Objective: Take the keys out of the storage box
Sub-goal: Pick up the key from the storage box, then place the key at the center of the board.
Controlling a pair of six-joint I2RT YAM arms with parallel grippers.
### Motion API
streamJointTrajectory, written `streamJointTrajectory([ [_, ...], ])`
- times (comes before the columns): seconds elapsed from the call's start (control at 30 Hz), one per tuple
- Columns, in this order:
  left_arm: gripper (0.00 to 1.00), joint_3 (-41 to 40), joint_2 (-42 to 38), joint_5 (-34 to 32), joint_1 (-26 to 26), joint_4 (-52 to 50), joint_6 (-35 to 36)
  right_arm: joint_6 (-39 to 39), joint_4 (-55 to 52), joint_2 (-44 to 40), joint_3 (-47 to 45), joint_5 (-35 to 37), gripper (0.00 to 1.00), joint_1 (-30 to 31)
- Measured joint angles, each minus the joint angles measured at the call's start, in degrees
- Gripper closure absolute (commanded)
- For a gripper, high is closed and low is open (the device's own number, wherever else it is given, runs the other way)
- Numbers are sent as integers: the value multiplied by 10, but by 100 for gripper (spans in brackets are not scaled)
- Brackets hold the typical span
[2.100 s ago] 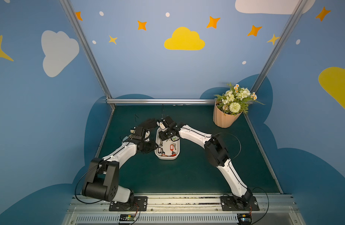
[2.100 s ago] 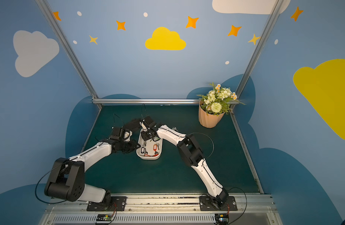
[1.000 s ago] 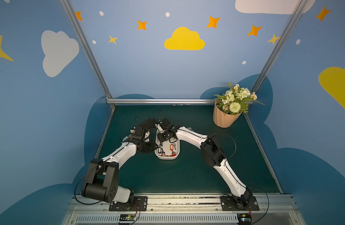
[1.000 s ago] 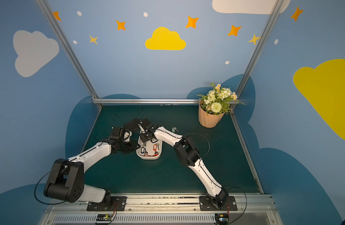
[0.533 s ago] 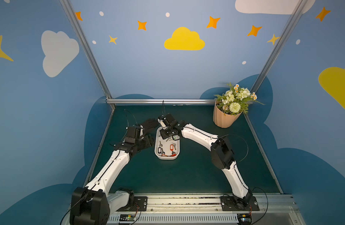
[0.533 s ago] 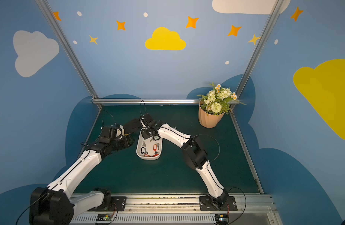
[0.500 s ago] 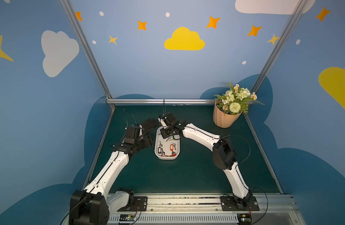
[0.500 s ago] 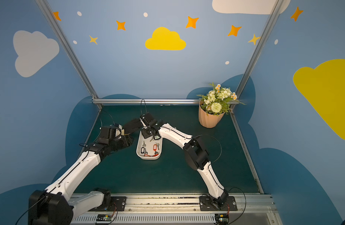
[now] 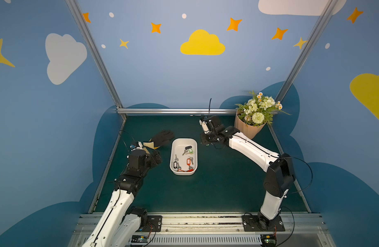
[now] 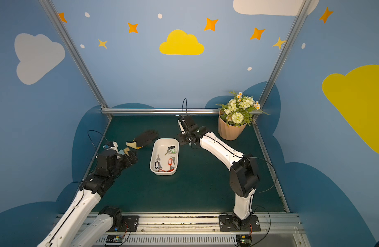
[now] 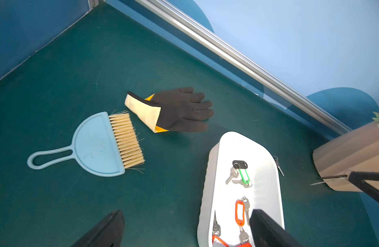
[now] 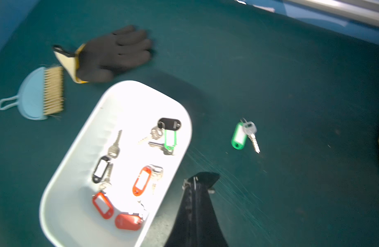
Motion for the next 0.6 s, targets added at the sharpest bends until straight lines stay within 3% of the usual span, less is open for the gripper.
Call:
streamJointTrajectory([
  [0.23,1,-6,2,-28,0,3,-9,-10,-24,4,-48,19,100,-73],
  [0.6,1,-1,39,-26,0,3,-9,-85,-49,127,9,81,100,-105],
])
